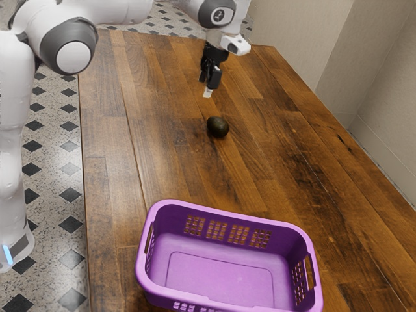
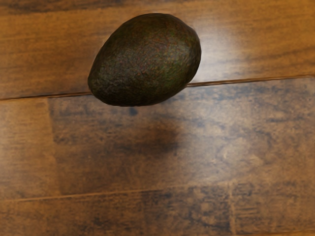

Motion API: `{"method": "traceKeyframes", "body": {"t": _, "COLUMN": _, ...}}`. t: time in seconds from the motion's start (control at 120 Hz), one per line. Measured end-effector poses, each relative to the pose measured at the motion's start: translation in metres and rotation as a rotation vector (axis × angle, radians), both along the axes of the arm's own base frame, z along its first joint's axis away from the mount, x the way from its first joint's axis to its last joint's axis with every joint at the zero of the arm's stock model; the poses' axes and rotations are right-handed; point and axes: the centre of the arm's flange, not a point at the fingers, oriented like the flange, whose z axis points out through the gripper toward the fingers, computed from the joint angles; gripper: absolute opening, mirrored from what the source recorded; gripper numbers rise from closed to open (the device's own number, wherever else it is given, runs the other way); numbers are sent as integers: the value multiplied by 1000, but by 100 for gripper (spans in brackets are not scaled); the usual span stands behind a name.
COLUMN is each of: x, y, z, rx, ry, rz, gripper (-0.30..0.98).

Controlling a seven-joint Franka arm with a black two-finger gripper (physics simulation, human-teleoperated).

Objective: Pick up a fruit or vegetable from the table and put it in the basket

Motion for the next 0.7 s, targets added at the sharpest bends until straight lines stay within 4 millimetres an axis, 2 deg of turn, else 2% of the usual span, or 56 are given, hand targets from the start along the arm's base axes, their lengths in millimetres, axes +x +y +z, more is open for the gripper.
{"method": "traceKeyframes", "body": {"t": 0.15, "x": 5, "y": 5, "z": -7, "rx": -11, "ry": -4, "rz": -39, "gripper": 69}}
{"method": "traceKeyframes", "body": {"t": 0.283, "x": 16, "y": 6, "z": -25, "rx": -24, "ry": 9, "rz": -77, "gripper": 69}}
{"method": "traceKeyframes", "body": {"t": 0.367, "x": 23, "y": 5, "z": -27, "rx": -26, "ry": -2, "rz": -117, "gripper": 69}}
{"method": "traceKeyframes", "body": {"t": 0.7, "x": 31, "y": 8, "z": -37, "rx": -5, "ry": 12, "rz": -332, "gripper": 69}}
